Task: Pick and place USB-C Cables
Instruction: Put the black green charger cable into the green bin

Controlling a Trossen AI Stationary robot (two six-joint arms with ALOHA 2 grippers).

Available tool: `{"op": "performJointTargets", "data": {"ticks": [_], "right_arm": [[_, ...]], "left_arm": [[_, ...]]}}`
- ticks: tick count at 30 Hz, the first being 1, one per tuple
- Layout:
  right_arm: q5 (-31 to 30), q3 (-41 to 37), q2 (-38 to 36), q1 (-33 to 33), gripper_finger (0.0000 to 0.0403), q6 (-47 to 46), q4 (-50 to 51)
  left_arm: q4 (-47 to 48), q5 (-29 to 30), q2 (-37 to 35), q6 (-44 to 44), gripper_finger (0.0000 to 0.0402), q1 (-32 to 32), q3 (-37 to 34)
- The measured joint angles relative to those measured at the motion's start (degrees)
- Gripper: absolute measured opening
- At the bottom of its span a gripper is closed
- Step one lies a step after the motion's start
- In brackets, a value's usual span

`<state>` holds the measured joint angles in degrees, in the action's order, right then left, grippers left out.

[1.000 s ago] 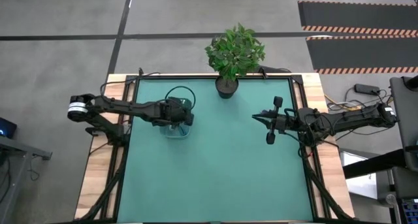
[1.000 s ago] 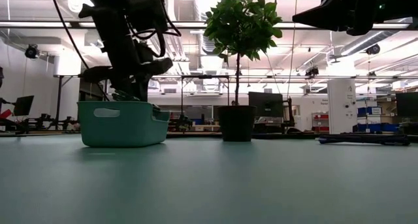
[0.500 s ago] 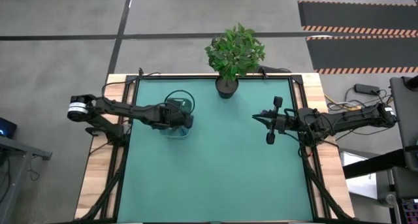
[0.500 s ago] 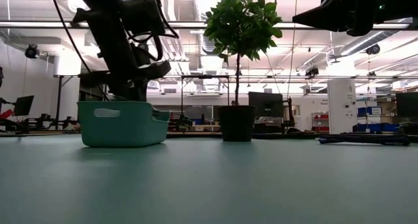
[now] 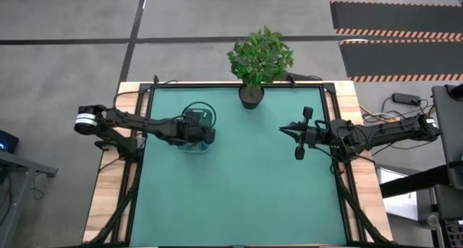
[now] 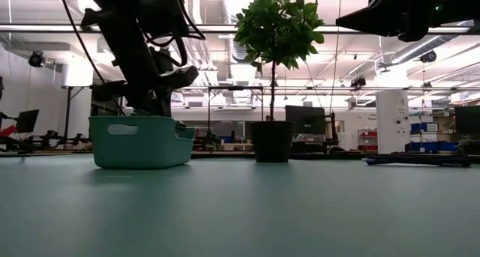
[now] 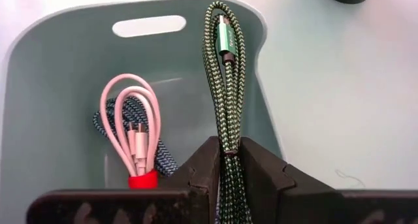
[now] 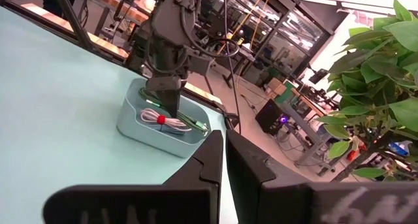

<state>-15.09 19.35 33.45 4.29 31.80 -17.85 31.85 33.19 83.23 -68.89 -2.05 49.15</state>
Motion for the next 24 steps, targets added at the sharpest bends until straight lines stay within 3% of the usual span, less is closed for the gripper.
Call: {"op": "performJointTargets", "data": {"ticks": [24], "right_arm": [[-0.02,0.00,0.00,0.01,0.0011,0.18,0.02]], "left_arm": [[0.03,1.73,0.01,-4.01,0.0042,1.03,-0.82]]}}
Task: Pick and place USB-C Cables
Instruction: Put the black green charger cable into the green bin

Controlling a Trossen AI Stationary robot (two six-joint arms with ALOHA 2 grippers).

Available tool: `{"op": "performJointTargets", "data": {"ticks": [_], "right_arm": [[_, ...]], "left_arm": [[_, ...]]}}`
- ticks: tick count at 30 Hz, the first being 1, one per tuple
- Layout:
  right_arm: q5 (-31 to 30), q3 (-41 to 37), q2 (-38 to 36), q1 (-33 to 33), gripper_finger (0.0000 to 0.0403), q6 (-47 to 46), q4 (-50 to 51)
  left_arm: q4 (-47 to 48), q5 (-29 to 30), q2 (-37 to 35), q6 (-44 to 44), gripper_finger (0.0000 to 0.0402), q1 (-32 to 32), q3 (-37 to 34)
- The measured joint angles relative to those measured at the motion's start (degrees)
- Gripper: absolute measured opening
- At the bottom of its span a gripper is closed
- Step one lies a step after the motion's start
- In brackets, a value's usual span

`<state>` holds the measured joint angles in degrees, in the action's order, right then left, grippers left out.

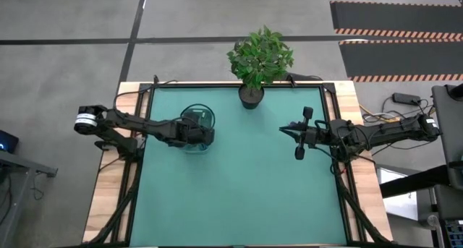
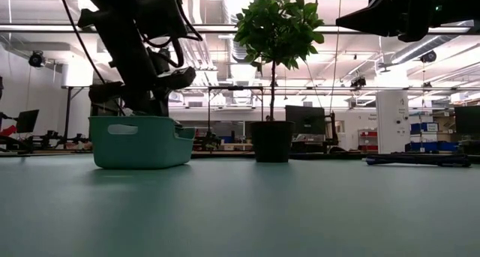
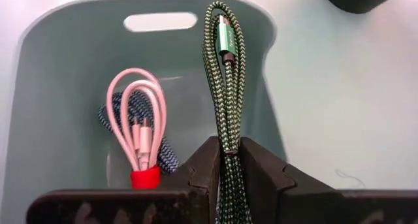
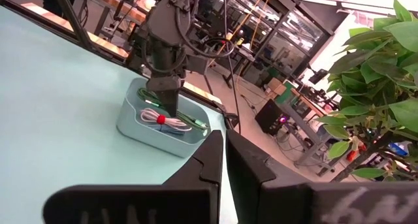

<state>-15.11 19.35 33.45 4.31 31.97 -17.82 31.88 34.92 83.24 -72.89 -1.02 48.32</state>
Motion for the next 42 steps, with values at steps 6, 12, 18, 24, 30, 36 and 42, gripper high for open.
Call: {"op": "performJointTargets", "data": {"ticks": [6,12,18,24,30,36,42], "right_arm": [[0.00,0.02,0.00,0.01,0.0011,0.01,0.00],[0.00,0.02,0.00,-0.01,0.0011,-0.01,0.02],[0.00,0.02,0.02,0.00,0.0011,0.03,0.02],[0.00,0.02,0.02,0.00,0.0011,0.01,0.02],[0.00,0.02,0.02,0.01,0.0011,0.01,0.02],[0.00,0.02,0.02,0.01,0.0011,0.01,0.02],[0.00,0.02,0.02,0.00,0.0011,0.06,0.02]], "left_arm": [[-2.37,0.04,0.00,-0.47,0.0042,0.03,-1.70],[-4.87,-0.40,0.00,-0.65,0.0042,0.03,-3.71],[-4.92,-0.49,0.00,-0.65,0.0042,0.03,-3.73],[-4.92,-0.54,0.00,-0.34,0.0042,0.03,-3.73],[-4.92,-0.78,0.00,-0.38,0.0042,0.03,-3.73],[-4.91,-0.83,0.00,-0.46,0.0042,0.07,-3.73],[-4.90,-1.63,0.00,-0.47,0.0042,0.07,-3.73]]}}
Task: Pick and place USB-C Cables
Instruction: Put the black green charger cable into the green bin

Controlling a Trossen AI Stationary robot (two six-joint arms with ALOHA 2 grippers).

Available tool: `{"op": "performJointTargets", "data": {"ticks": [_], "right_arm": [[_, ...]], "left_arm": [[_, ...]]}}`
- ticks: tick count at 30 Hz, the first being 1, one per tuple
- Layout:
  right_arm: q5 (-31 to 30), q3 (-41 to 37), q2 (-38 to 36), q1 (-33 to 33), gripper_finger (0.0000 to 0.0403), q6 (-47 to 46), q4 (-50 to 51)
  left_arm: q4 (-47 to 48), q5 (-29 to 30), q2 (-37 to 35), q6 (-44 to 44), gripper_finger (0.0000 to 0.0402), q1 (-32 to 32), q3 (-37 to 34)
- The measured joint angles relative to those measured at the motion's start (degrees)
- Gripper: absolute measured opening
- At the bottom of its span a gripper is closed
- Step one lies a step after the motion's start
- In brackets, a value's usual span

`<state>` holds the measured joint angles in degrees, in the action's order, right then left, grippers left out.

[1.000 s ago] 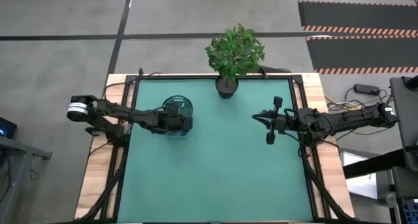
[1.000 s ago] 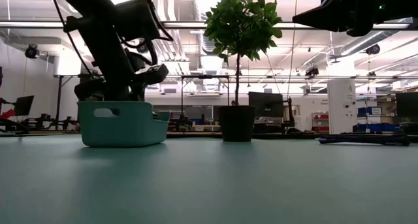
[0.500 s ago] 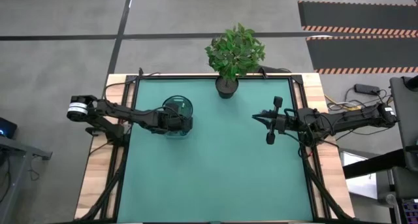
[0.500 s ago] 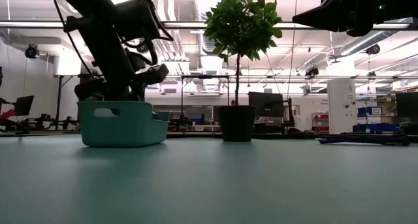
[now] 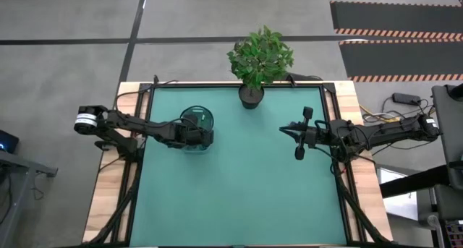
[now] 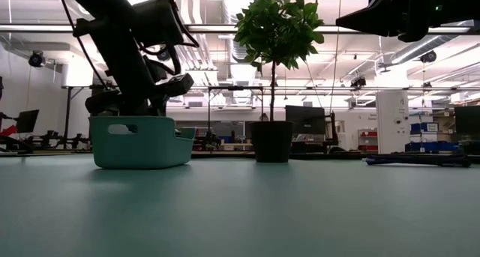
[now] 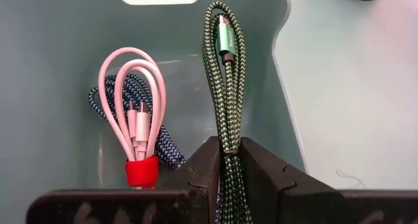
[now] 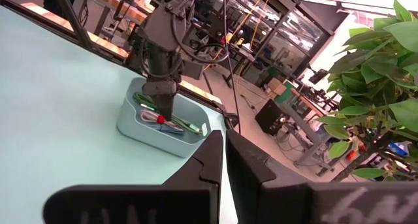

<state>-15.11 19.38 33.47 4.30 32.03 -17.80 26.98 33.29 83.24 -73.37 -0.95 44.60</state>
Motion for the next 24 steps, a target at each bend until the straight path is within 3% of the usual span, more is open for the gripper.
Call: {"op": "performJointTargets", "data": {"ticks": [24], "right_arm": [[0.01,0.00,0.00,0.01,0.0011,0.07,0.00]], "left_arm": [[0.02,-0.65,0.00,-1.28,0.0042,-0.04,0.00]]}}
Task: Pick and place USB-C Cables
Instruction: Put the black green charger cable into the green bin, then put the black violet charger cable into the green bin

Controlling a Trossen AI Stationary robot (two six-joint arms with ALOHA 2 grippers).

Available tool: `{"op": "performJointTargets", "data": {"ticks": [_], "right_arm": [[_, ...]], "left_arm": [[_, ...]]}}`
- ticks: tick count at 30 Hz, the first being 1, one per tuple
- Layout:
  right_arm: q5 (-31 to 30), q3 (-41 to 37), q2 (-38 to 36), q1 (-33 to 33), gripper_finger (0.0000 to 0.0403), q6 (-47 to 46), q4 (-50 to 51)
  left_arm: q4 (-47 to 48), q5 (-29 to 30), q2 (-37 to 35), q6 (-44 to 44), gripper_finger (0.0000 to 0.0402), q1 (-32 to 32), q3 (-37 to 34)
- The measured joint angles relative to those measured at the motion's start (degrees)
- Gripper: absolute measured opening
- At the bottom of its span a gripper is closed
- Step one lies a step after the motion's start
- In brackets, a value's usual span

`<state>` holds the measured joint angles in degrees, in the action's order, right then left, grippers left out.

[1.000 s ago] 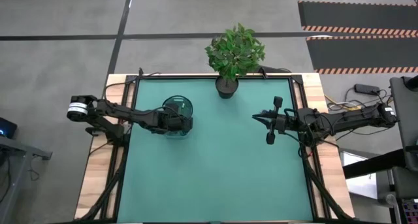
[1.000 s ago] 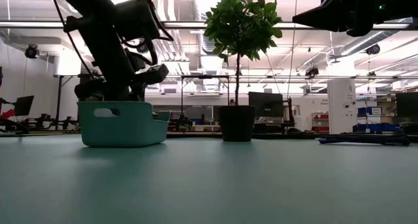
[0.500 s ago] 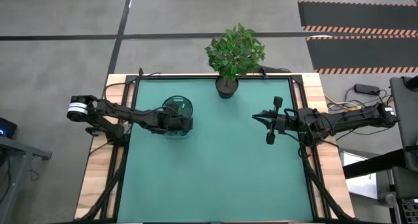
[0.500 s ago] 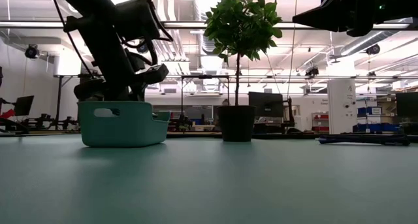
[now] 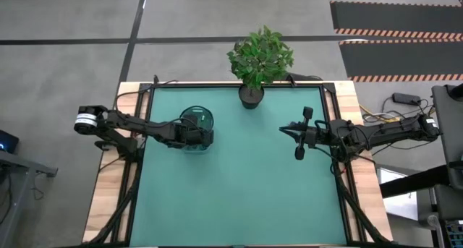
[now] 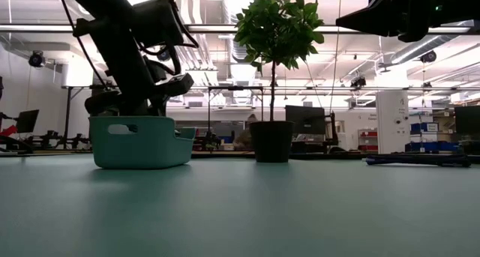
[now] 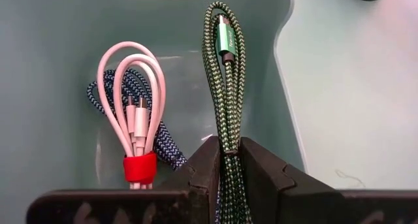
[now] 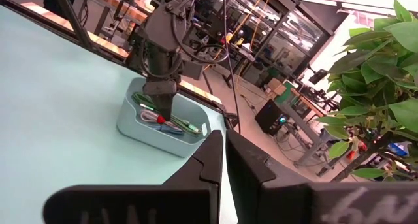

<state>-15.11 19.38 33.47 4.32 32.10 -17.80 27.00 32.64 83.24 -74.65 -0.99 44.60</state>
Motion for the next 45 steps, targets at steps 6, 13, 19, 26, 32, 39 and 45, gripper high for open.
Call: {"op": "performJointTargets", "data": {"ticks": [6,13,19,26,32,39,45], "right_arm": [[0.00,0.00,0.00,-0.01,0.0011,0.02,0.00],[0.00,0.00,0.00,0.00,0.0011,0.04,0.00],[0.00,0.00,0.00,0.00,0.0011,0.04,0.00],[0.01,0.00,0.00,0.00,0.0011,0.06,0.02],[0.01,0.00,0.00,0.00,0.0011,0.07,0.02],[0.01,0.00,0.00,-0.02,0.0011,0.08,0.02],[0.00,0.00,0.00,-0.01,0.0011,0.14,0.02]], "left_arm": [[0.01,0.00,0.00,-0.07,0.0042,0.00,0.00],[0.00,0.02,0.00,-0.09,0.0042,0.00,0.00],[0.02,0.02,0.02,-0.09,0.0042,0.00,0.00],[0.02,0.00,0.01,-0.11,0.0042,-0.02,0.00],[0.02,-0.51,0.00,-0.11,0.0042,-0.04,0.00],[0.02,-0.81,0.00,-0.11,0.0044,-0.07,0.00],[0.02,-0.83,0.01,-0.11,0.0075,-0.07,0.00]]}}
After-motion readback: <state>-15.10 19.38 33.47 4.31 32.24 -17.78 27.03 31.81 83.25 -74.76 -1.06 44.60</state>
